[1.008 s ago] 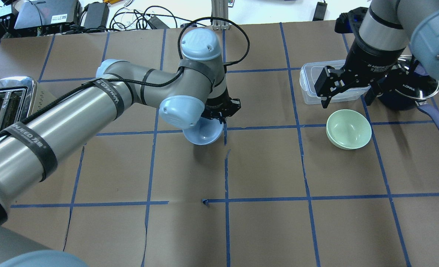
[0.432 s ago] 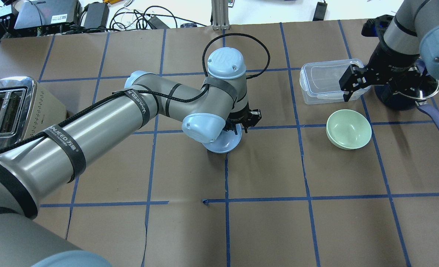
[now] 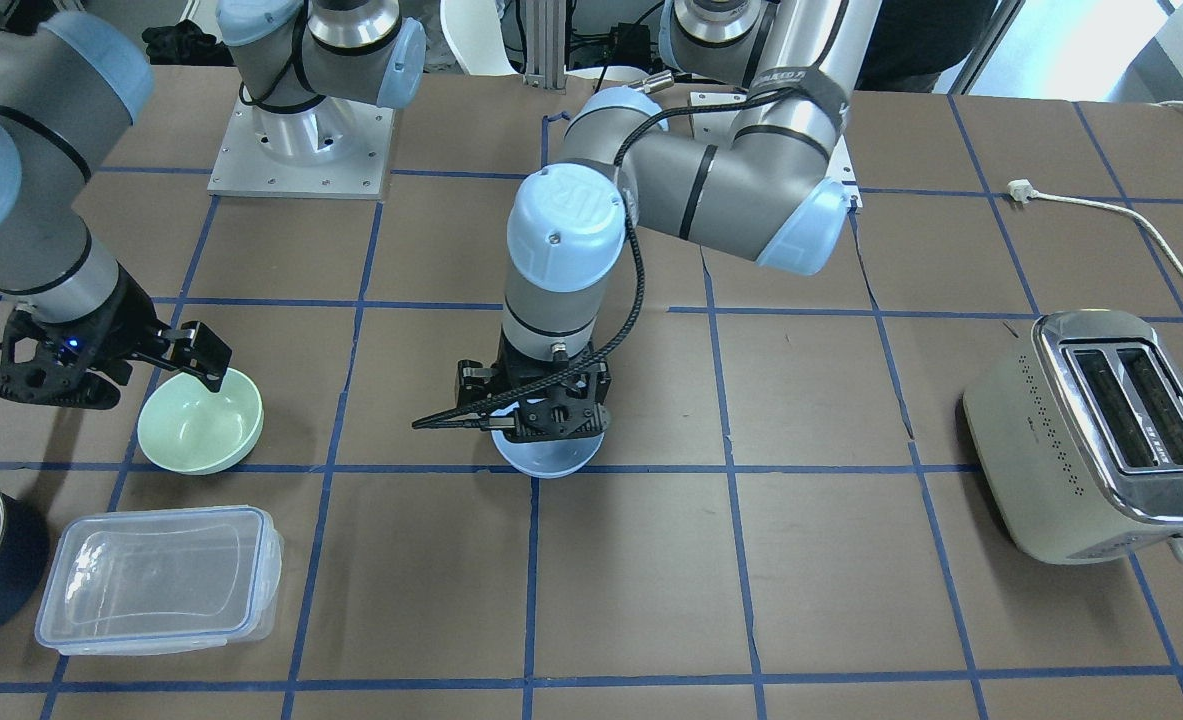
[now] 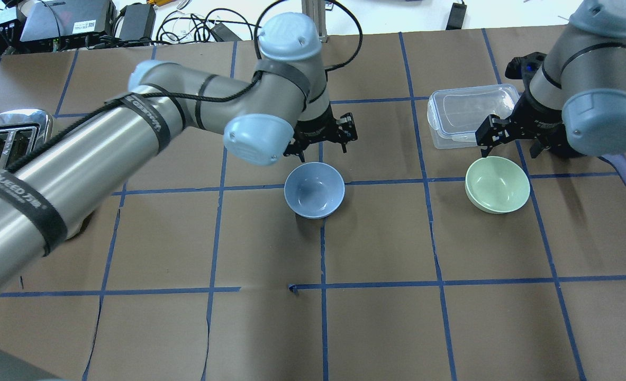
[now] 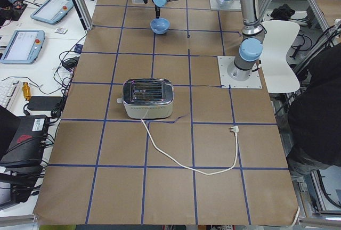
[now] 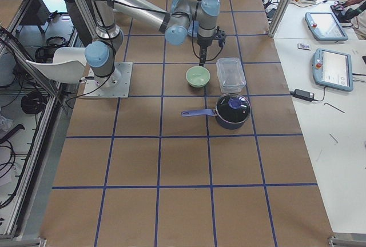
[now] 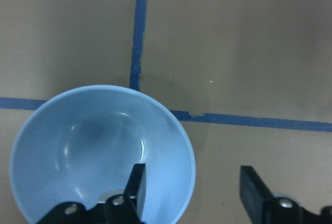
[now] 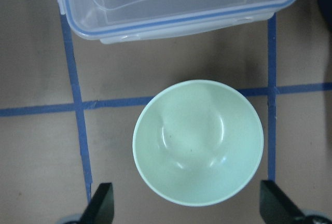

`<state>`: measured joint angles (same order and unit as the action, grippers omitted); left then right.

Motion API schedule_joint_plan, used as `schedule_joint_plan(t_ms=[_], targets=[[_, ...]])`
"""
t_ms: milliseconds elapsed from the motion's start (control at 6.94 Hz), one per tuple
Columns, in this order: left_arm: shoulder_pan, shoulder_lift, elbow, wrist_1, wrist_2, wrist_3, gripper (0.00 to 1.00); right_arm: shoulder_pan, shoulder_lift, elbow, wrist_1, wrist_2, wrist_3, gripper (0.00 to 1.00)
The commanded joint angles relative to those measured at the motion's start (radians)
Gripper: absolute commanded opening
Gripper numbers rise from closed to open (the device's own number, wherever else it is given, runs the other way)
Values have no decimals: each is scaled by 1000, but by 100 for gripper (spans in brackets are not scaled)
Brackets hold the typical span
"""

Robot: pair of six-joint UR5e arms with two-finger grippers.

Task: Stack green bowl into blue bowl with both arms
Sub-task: 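Release the blue bowl and raise the left gripper while the right gripper descends, then grasp the rim of the pale green bowl with the right gripper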

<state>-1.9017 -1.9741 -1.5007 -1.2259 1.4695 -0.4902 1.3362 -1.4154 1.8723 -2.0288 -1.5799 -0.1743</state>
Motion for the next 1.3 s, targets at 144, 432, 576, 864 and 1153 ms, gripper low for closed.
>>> schedule_joint_plan(t_ms=[144, 432, 576, 864, 1153], targets=[[169, 147, 142, -372, 8, 278, 100, 23, 84, 50, -160, 6, -132, 100], [178, 283, 126, -389, 71, 300, 100, 47, 119, 68, -209, 9, -149, 100], [179, 308, 85, -411, 75, 286, 100, 46, 139, 86, -238, 9, -149, 100], [188, 384, -44, -385, 74, 300, 100, 46, 142, 97, -242, 2, -139, 100], [202, 414, -58, -376, 77, 315, 100, 46, 156, 99, -241, 3, -136, 100]])
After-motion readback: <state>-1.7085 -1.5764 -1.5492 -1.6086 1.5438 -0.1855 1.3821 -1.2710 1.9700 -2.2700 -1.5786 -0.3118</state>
